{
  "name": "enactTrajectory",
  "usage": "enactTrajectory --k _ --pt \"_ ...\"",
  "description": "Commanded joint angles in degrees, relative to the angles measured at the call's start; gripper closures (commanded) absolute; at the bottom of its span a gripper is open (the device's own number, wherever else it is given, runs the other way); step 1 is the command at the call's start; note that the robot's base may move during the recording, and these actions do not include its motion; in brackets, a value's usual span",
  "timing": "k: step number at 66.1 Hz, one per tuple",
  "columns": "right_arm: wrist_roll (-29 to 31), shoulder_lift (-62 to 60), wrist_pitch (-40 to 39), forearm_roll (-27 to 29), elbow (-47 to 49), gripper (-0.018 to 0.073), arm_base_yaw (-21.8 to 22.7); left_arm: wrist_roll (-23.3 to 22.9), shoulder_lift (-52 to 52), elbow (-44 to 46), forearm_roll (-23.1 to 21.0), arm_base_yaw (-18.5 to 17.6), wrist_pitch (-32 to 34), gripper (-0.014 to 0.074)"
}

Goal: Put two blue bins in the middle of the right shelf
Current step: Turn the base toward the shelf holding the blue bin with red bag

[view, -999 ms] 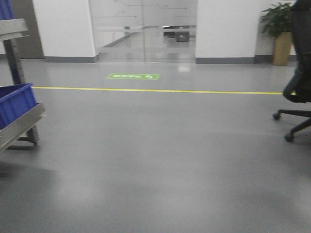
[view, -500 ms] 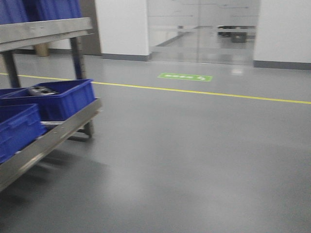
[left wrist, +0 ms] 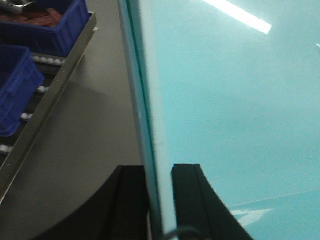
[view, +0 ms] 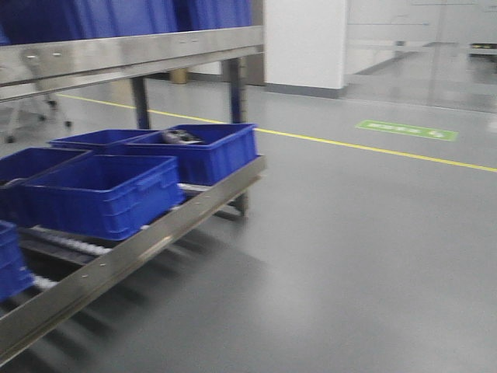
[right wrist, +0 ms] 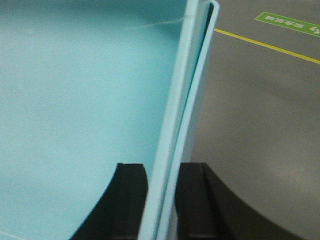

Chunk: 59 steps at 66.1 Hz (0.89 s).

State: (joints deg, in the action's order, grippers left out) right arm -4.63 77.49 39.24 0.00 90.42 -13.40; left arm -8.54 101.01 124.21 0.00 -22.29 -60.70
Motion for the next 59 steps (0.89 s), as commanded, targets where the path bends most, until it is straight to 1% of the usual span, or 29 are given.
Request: enactTrajectory --k 1,59 --pt "1.13 -1.15 -5.05 0.0 1.02 0.0713 0.05 0.84 -0.79 1.04 -0.75 -0.31 5.21 0.0707" --pt "1.13 -1.15 -5.05 0.0 1.02 0.0713 0.05 0.84 -0.79 1.04 -0.75 -0.31 5.21 0.0707"
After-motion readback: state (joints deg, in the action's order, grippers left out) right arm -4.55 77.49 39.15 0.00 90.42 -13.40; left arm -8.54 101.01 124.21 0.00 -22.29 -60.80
